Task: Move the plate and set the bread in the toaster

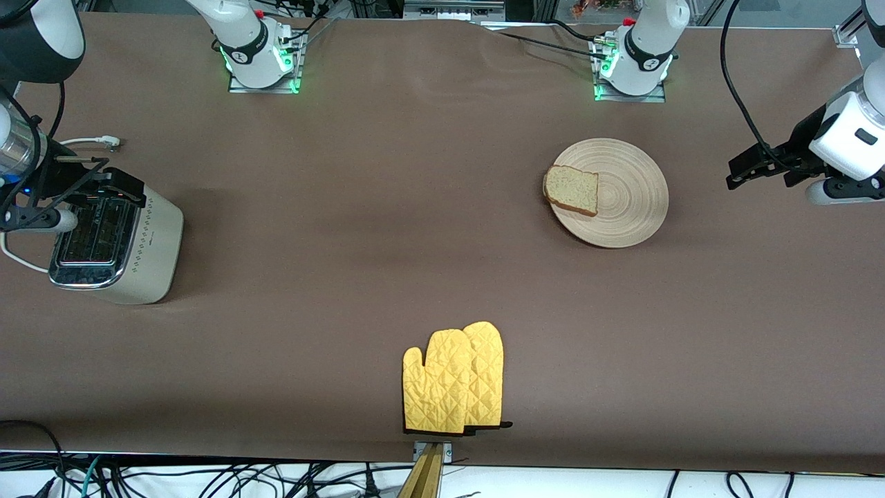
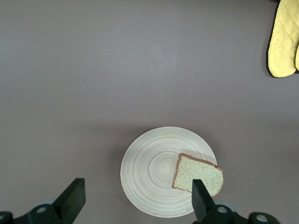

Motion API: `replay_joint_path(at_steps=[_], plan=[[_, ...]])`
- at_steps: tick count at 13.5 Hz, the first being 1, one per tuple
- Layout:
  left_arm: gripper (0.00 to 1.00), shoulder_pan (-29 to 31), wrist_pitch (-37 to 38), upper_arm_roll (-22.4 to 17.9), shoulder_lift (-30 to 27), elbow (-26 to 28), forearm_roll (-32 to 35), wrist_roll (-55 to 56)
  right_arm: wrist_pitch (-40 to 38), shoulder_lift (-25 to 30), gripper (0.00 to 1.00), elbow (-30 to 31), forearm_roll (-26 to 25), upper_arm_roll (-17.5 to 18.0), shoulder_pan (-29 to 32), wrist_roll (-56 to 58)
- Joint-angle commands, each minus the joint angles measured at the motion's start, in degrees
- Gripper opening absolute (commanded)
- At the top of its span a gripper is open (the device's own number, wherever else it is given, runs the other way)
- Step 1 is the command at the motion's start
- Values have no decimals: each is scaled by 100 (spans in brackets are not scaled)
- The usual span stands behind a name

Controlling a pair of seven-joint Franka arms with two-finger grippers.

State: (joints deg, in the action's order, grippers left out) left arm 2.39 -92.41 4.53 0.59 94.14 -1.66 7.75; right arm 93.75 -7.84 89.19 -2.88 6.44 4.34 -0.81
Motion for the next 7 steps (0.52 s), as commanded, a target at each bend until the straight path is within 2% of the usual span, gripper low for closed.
replay_joint_path(at_steps=[1,7], plan=[[100,59,126,66,90,-203,-1,16,-32,-34,100,-121,-1,6,-3,-78],[100,42,135,74,90,-195,-1,42,-32,-43,100,-148,-2,6,32,-60]])
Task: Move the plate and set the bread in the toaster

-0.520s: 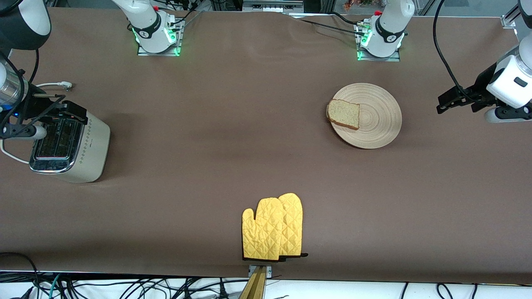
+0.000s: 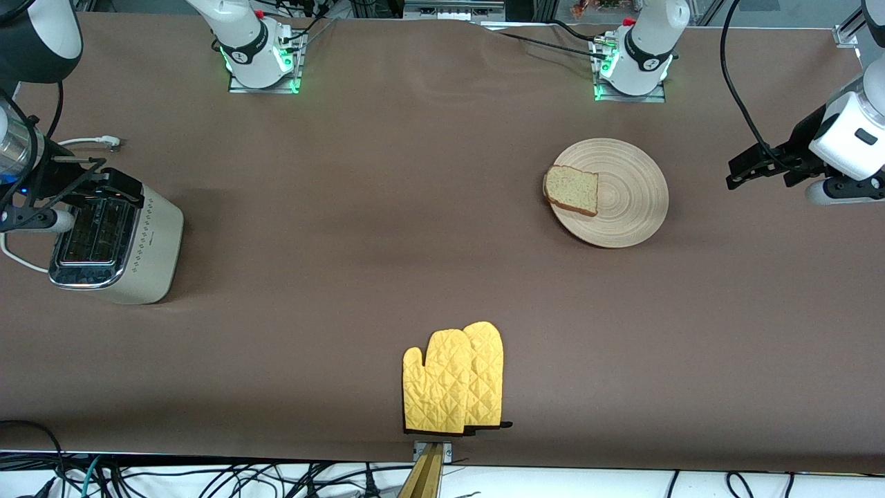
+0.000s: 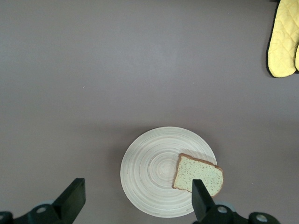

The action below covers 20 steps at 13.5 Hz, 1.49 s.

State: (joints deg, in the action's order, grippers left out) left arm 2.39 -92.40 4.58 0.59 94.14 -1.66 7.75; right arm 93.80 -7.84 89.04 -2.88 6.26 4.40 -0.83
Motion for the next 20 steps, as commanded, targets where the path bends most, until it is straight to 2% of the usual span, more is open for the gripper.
replay_joint_path(at_steps=[1,20], plan=[[100,42,134,69,90,-195,-1,34,-37,-43,100,-133,-2,16,26,-58],[100,51,371,52,275,-203,70,42,-29,-87,100,-133,-2,16,35,-58]])
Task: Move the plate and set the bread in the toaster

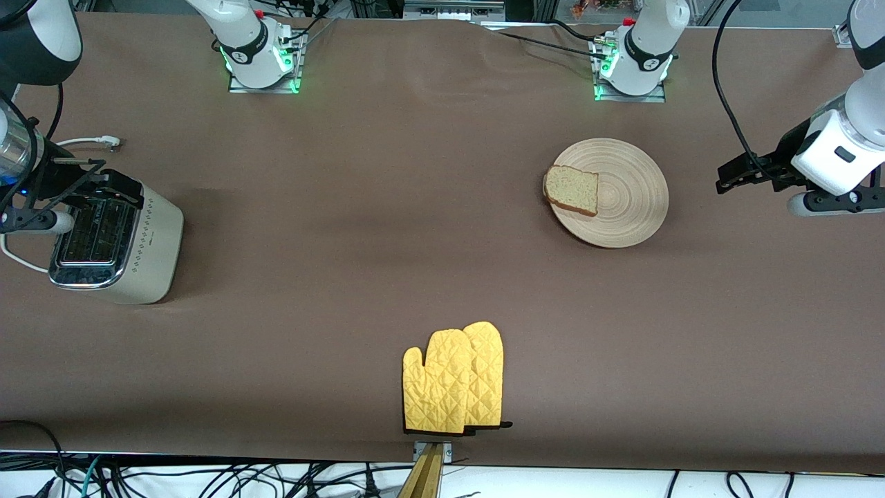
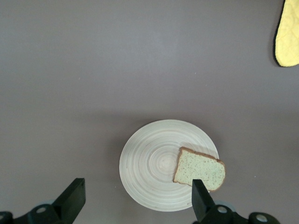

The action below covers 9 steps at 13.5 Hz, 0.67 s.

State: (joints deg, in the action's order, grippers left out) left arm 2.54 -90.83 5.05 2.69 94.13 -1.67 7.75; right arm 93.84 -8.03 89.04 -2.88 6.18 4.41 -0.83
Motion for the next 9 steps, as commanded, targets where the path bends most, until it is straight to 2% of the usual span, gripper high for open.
replay_joint_path(at_steps=[1,9], plan=[[100,44,302,-13,65,-202,70,51,-33,-67,100,-133,-2,24,34,-58],[100,335,425,-4,161,-281,0,-10,-33,-67,100,-133,-2,24,34,-58]])
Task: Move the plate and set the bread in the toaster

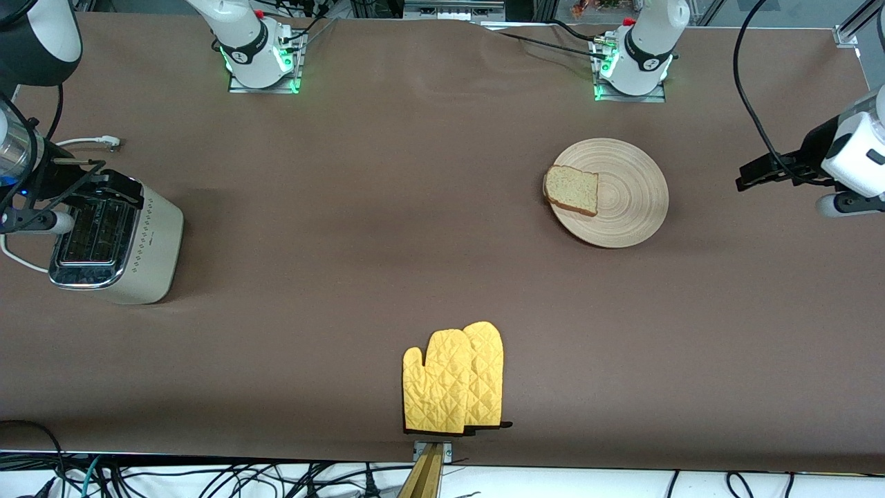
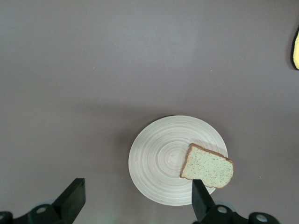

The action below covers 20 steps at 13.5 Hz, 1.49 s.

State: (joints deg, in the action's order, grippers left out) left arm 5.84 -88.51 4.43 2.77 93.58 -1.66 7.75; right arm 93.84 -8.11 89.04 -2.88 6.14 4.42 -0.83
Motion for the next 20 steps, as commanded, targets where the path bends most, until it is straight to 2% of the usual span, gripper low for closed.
replay_joint_path(at_steps=[1,16,20], plan=[[100,-21,185,66,258,-252,-1,-1,-33,-59,100,-133,-2,19,32,-58],[100,-30,519,190,268,-235,-27,-10,-33,-59,100,-133,-2,19,32,-58],[100,250,695,137,312,-243,-570,-19,-33,-68,100,-133,-2,19,32,-58]])
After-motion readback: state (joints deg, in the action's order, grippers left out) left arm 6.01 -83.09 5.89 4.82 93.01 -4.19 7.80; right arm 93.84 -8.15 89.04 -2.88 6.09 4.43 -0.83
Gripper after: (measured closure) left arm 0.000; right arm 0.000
